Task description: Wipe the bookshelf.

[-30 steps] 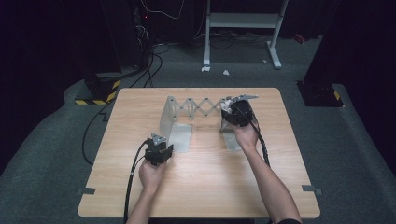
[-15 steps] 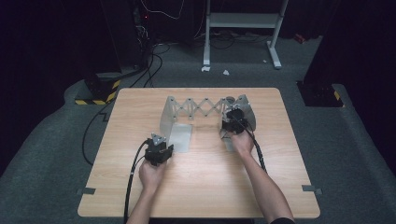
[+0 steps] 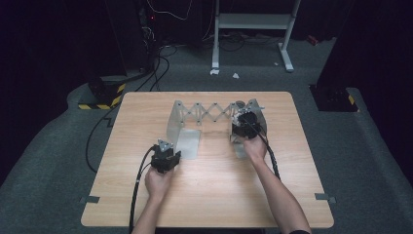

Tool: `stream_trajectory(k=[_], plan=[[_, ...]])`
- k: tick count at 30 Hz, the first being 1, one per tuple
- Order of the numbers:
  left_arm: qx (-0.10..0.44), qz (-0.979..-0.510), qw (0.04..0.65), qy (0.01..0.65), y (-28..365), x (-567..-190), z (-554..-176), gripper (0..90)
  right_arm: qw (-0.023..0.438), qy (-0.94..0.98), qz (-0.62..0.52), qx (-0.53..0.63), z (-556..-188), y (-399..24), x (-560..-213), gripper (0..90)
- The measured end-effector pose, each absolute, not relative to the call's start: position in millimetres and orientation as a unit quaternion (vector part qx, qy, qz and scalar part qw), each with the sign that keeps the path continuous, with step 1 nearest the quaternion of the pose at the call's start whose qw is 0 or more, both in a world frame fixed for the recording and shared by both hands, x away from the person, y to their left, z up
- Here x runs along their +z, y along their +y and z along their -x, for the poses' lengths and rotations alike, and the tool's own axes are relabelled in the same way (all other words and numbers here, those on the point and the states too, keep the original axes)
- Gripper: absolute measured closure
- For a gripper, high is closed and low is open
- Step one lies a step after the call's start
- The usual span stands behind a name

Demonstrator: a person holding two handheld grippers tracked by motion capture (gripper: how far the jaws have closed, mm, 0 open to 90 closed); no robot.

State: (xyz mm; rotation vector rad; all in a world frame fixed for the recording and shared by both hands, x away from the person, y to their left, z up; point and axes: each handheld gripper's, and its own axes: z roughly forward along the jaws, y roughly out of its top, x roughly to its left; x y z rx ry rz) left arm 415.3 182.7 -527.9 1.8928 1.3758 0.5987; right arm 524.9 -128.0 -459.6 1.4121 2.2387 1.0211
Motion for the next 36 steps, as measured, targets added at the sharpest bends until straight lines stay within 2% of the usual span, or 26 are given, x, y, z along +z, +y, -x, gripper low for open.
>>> stream_trajectory(k=[8,15,20,24,36], plan=[[0.232,-0.733,0.355,0.533,182.7,-527.9,-415.3,64.8,0.173,0.775,-0.473,0.383,-521.0,-129.7,-426.1,75.2],[0.233,-0.732,0.354,0.533,182.4,-527.9,-415.1,65.1,0.175,0.774,-0.467,0.391,-520.0,-133.3,-414.8,75.6],[0.233,-0.732,0.354,0.533,182.6,-527.9,-415.0,65.2,0.197,0.77,-0.457,0.4,-515.8,-130.4,-395.5,76.0],[0.232,-0.732,0.356,0.533,182.8,-528.0,-415.2,65.4,0.176,0.774,-0.466,0.391,-523.0,-130.8,-400.9,77.3],[0.232,-0.734,0.355,0.531,181.7,-527.9,-414.3,65.3,0.173,0.775,-0.478,0.376,-525.6,-125.8,-434.1,76.8]])
